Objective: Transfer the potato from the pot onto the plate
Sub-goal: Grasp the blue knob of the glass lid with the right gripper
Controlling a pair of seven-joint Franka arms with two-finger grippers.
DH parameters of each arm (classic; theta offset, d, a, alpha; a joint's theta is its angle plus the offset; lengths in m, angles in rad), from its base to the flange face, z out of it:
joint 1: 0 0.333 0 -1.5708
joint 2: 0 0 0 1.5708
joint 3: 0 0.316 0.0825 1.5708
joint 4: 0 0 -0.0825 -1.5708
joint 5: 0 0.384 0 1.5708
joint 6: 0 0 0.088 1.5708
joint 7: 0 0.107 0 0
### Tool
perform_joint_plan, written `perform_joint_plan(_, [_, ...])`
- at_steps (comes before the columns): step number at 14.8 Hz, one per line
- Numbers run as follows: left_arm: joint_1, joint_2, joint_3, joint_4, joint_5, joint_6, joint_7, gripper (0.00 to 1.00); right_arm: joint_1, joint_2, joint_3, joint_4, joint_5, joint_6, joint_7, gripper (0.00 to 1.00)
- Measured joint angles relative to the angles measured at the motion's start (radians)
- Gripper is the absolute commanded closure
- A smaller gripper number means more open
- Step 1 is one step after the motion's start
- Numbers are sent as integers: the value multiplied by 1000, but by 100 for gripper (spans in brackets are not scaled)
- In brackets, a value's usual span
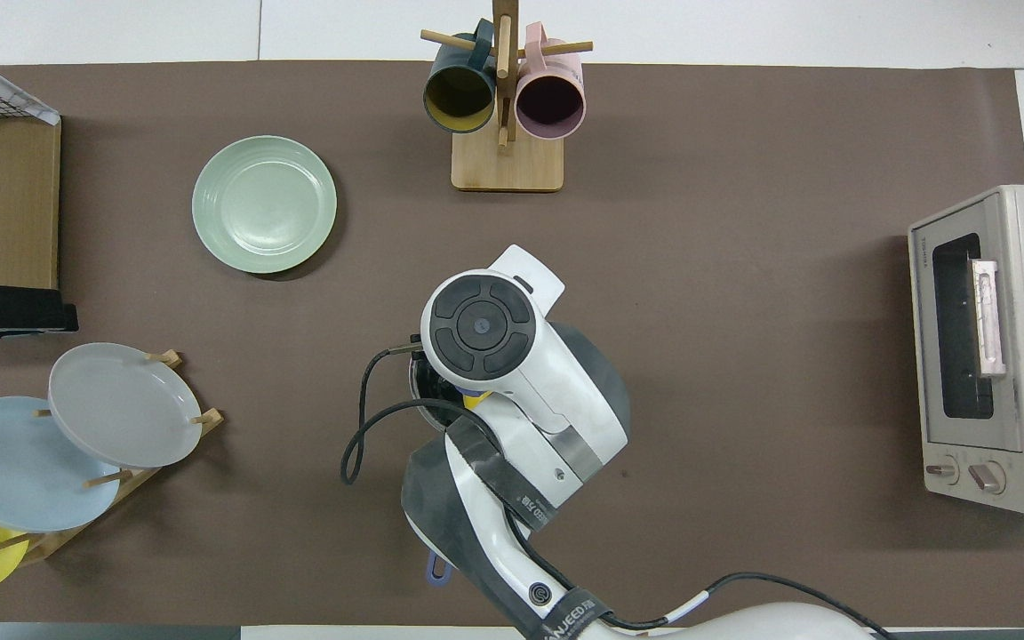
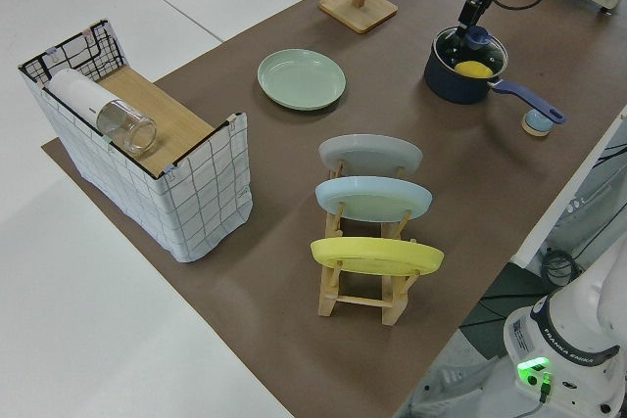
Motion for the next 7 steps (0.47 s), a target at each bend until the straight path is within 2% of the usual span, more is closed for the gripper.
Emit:
perform_joint_plan(1, [-1,0,0,-1,0,0,0,0,1,0,1,-1,0,0,0,11])
perform_joint_plan(5, [-2,0,0,-1,0,0,0,0,1,0,2,-4,0,0,0,11])
perform_joint_plan(7, [-2,0,0,-1,0,1,0,0,5,0,7,-10,0,0,0,19])
